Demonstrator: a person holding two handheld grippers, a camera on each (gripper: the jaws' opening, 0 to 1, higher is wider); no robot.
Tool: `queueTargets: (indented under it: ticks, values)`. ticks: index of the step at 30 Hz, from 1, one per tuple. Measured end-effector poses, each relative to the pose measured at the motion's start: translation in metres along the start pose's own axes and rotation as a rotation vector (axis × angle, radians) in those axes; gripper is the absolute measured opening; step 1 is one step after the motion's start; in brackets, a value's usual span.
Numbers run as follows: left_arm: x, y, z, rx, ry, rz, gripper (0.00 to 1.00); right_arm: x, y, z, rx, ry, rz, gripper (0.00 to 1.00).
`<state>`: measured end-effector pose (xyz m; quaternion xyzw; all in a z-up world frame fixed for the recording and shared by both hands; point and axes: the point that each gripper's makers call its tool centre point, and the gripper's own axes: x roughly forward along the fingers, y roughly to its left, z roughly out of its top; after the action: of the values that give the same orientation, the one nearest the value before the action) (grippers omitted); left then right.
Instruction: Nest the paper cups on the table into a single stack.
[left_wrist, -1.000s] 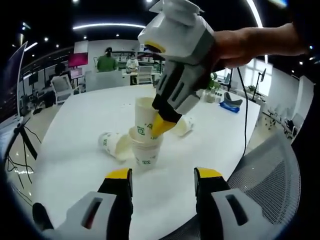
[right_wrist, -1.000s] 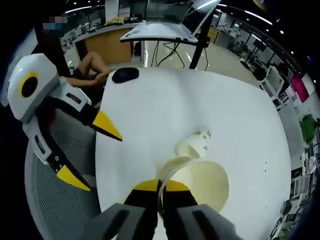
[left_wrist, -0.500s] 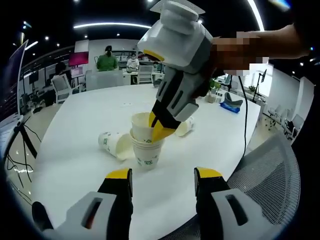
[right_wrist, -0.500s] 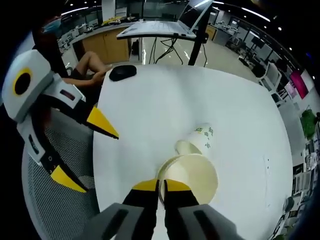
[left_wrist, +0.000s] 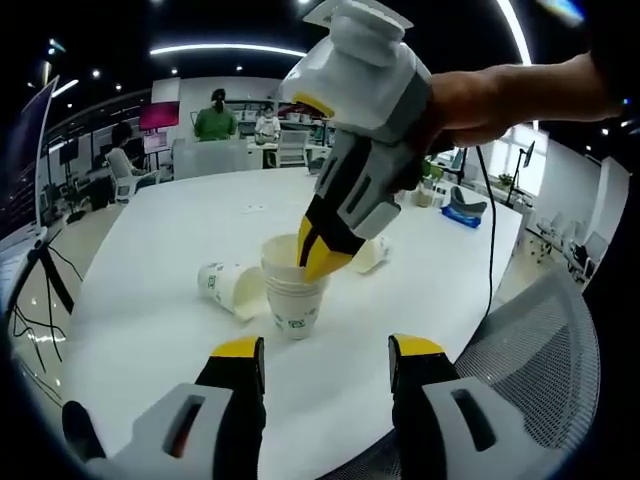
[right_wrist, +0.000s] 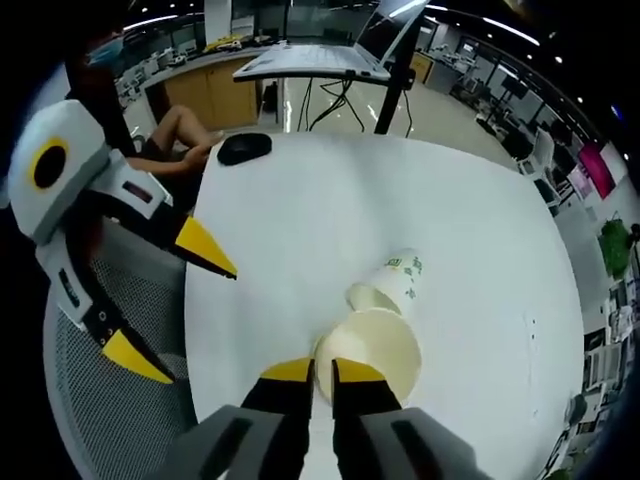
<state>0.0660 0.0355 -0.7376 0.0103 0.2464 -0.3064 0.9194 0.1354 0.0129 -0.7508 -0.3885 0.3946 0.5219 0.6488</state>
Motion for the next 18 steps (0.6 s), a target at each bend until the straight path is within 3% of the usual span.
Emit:
queueTargets:
  ticks: [6, 10, 12, 18]
  values:
    - [0.0, 0.0, 0.0, -0.004, 0.001, 0.0, 0.48, -0.012, -0.014, 0.007, 0.108, -0.106, -0.022, 0.08]
    - [0.0, 0.0, 0.0, -0.003, 0.005, -0.003, 0.48, -0.037, -0.018, 0.011, 0.224, -0.194, -0.039, 0.09]
    - [0.0, -0.001, -0.001, -0.002, 0.006, -0.003, 0.48, -0.044, -0.024, 0.006, 0.264, -0.215, -0.065, 0.1]
    - [0.001, 0.0, -0.001, -0.005, 0.008, -0.005, 0.48, -0.062, -0.047, -0.033, 0.388, -0.222, -0.185, 0.14]
